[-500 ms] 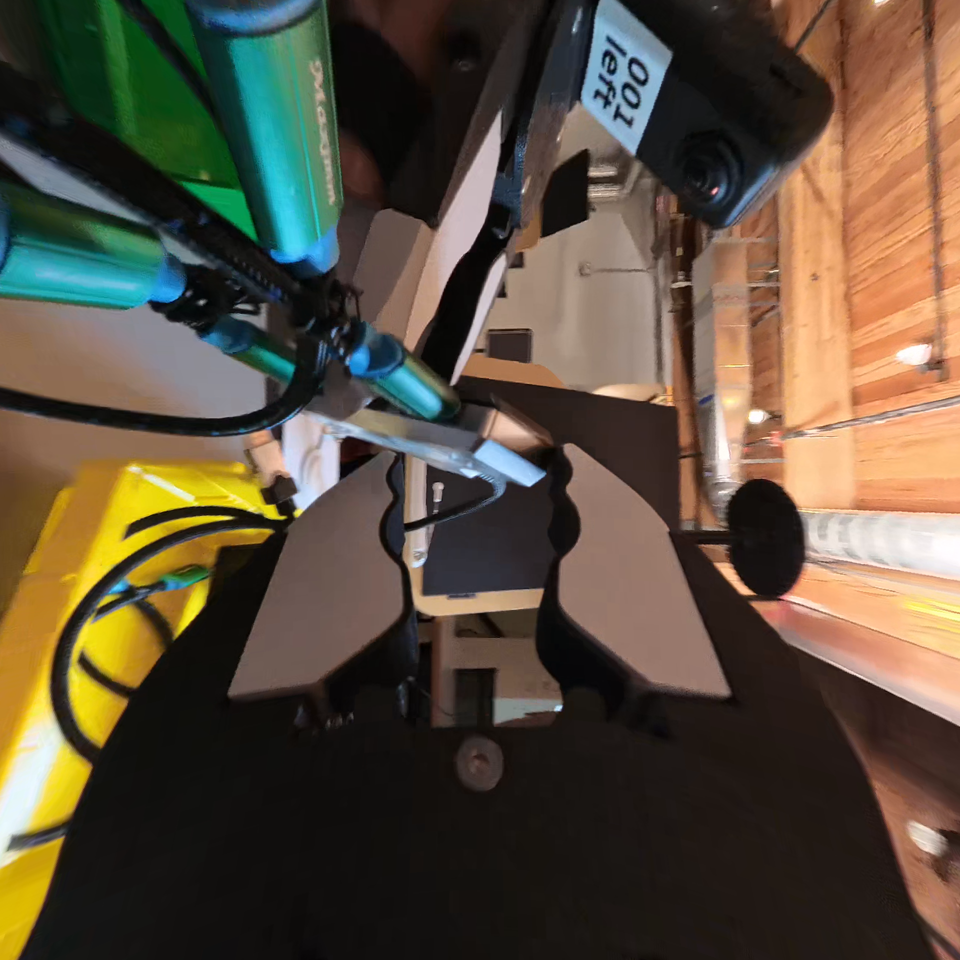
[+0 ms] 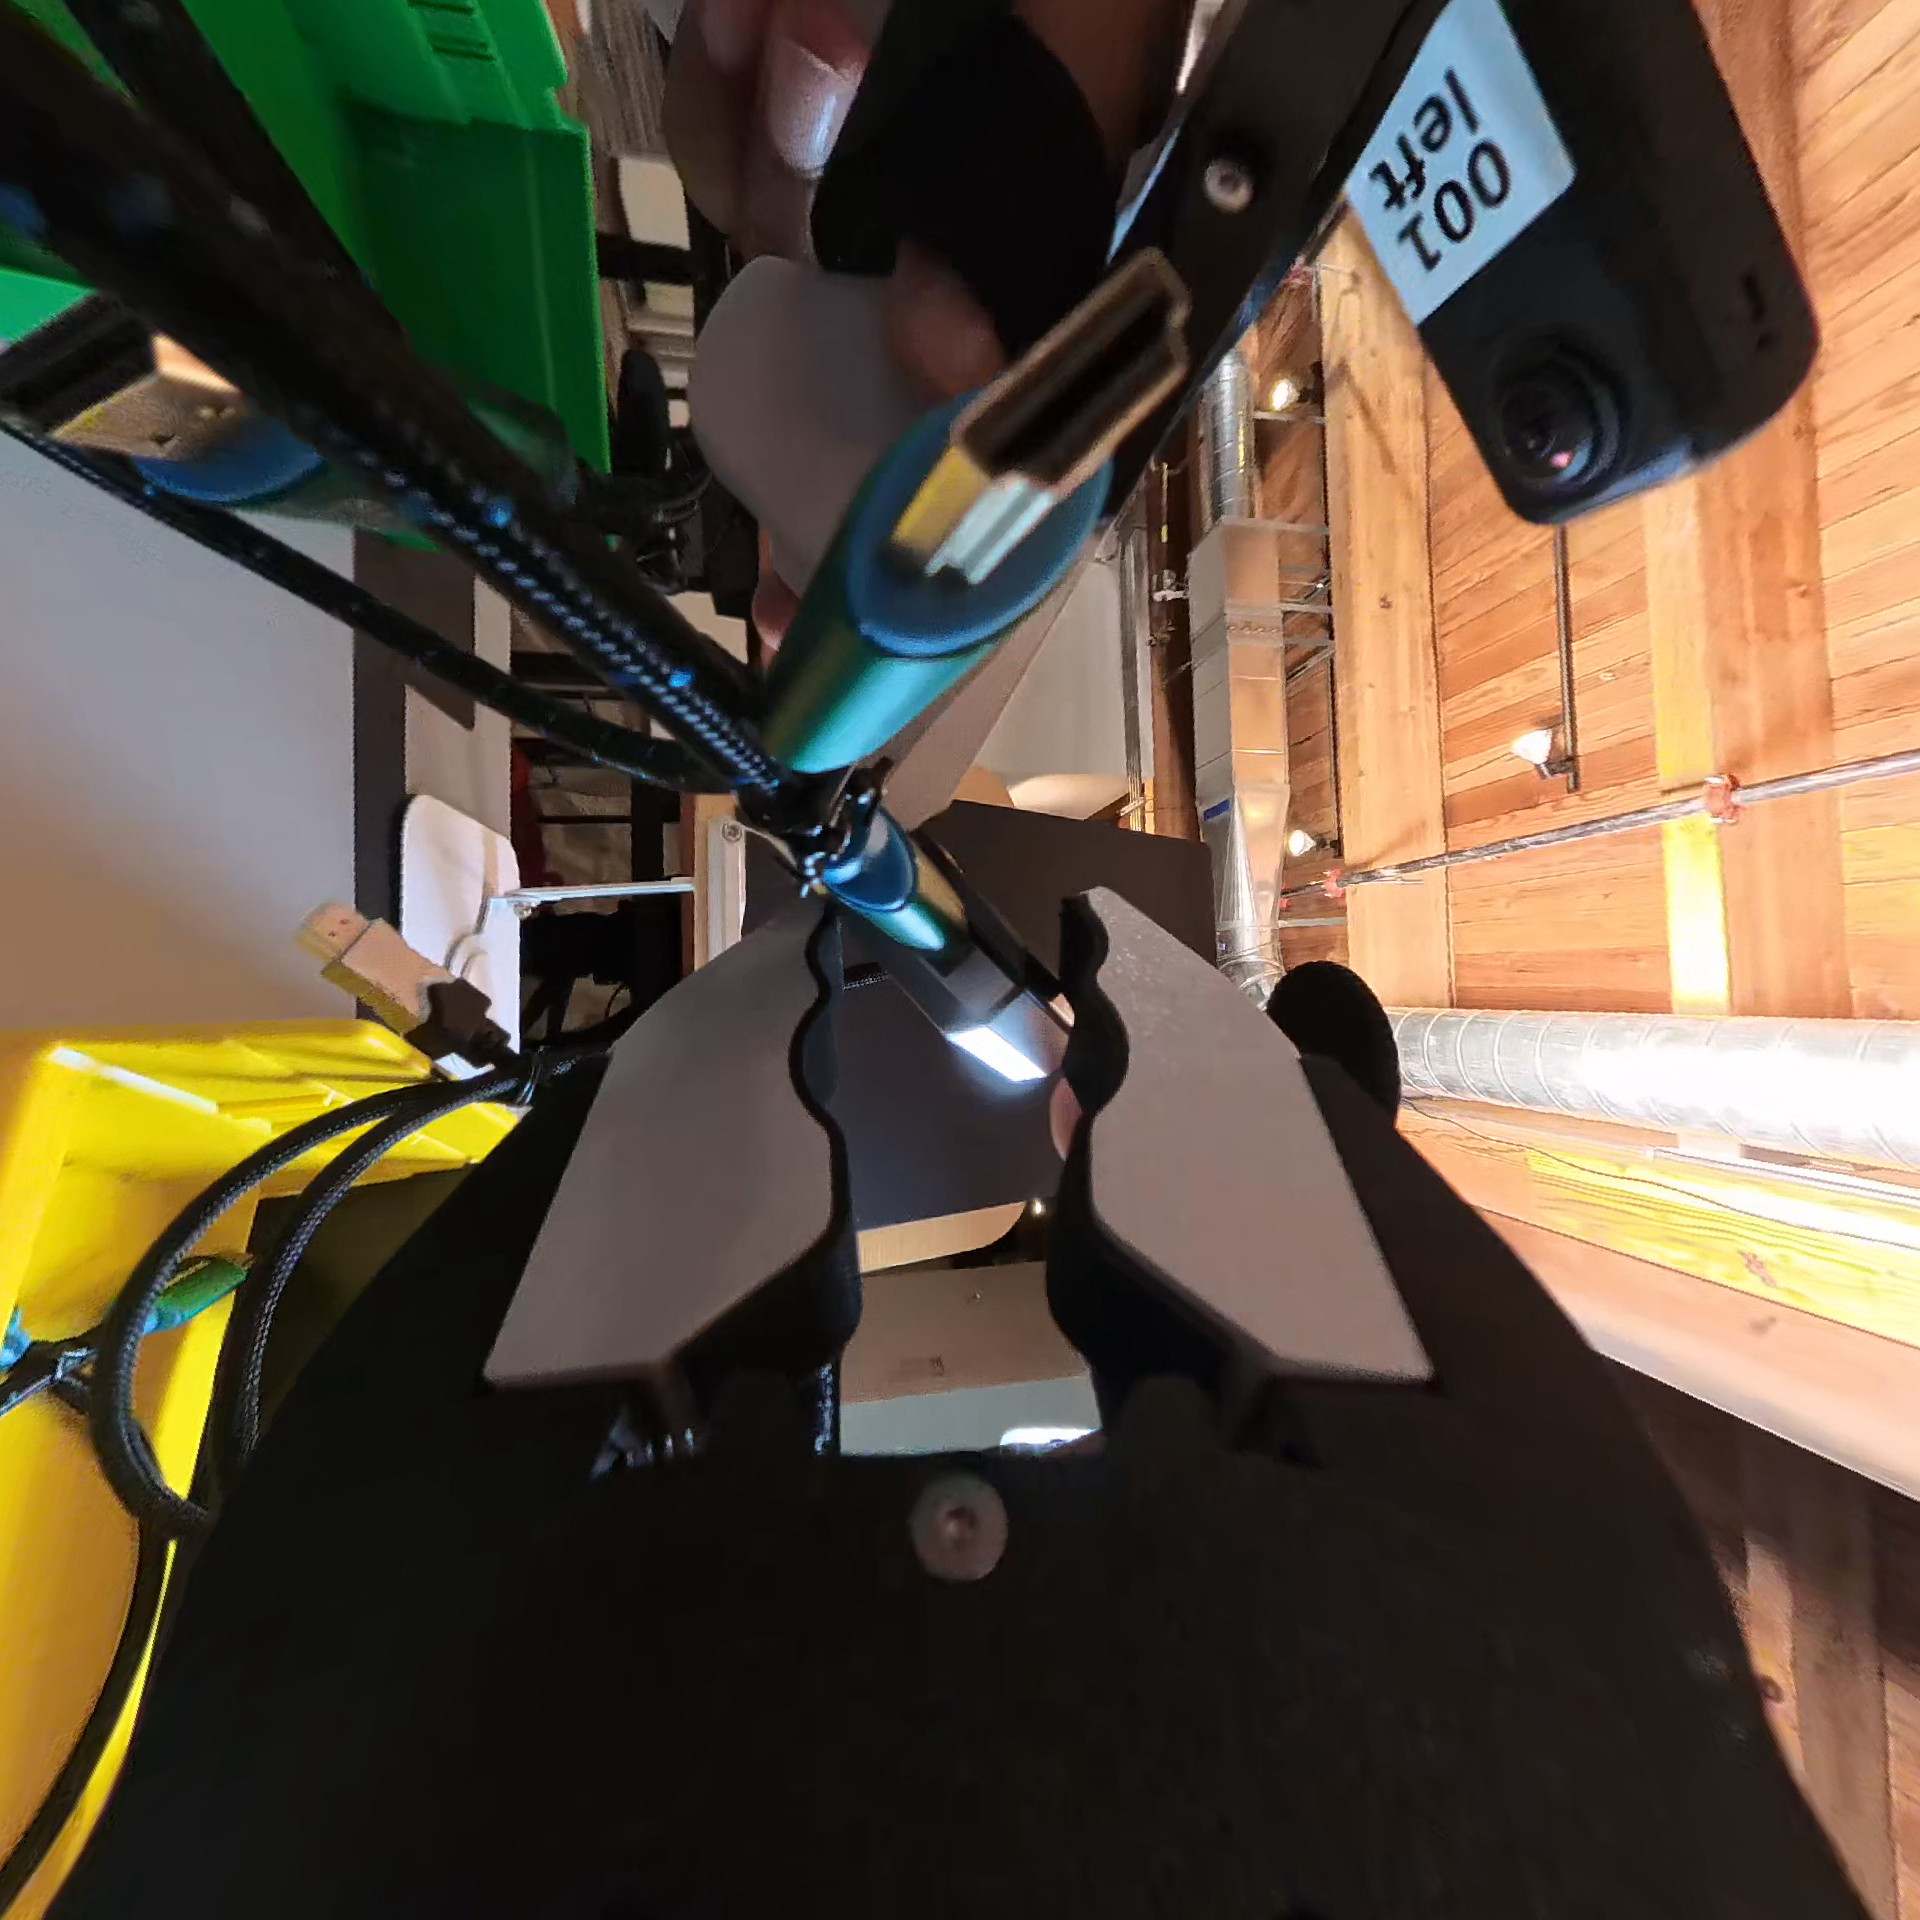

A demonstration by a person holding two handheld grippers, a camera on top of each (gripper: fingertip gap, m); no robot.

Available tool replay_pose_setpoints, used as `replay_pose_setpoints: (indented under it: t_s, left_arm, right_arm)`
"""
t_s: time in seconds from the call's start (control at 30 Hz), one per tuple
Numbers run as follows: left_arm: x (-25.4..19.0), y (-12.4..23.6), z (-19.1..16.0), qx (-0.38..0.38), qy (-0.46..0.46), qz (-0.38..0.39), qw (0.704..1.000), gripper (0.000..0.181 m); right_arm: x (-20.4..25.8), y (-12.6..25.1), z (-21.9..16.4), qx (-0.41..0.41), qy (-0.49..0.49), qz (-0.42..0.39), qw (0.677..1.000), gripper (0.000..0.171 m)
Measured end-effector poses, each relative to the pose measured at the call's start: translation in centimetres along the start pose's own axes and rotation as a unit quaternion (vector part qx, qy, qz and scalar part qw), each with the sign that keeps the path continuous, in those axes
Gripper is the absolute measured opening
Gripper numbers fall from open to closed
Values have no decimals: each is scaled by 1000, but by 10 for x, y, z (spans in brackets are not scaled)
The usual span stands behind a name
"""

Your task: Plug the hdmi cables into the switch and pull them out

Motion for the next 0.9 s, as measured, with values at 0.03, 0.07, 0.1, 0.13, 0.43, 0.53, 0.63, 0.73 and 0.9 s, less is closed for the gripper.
replay_pose_setpoints:
  t_s: [0.03, 0.07, 0.1, 0.13, 0.43, 0.53, 0.63, 0.73, 0.9]
  left_arm:
    - [0, 3, 1, -6, 0, 1, 1000, 62]
    - [-1, 5, 3, -12, -1, 1, 1000, 62]
    - [-2, 8, 5, -23, -3, -2, 1000, 61]
    - [-4, 13, 9, -46, -8, -6, 999, 58]
    - [-18, 166, 36, -380, -68, 127, 914, 44]
    - [5, 186, 12, -375, -57, 192, 905, 40]
    - [18, 161, 1, -290, -71, 177, 938, 49]
    - [8, 108, 15, -239, -128, 144, 951, 57]
    - [-31, 27, 42, -233, -202, 66, 949, 55]
  right_arm:
    - [-1, 1, -1, -4, -5, -1, 1000, 39]
    - [-3, 3, -2, -11, -11, -1, 1000, 38]
    - [-6, 5, -3, -17, -19, -1, 1000, 37]
    - [-8, 7, -4, -19, -23, 8, 1000, 37]
    - [-43, 25, -32, -58, -156, -13, 986, 33]
    - [-65, 36, -50, -102, -290, -40, 951, 32]
    - [-86, 48, -65, -184, -453, -57, 871, 30]
    - [-91, 50, -75, -281, -599, -13, 750, 25]
    - [-54, 23, -62, -366, -709, 145, 585, 24]
Point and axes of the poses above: each gripper's, where its closed fingertips meet, y back along the fingers, z out of its top, x = y × z across the jaws, the point moved 9 cm from there along y, back along the fingers, and after that the axes turned 3 degrees about -y, right-handed, at the moved point
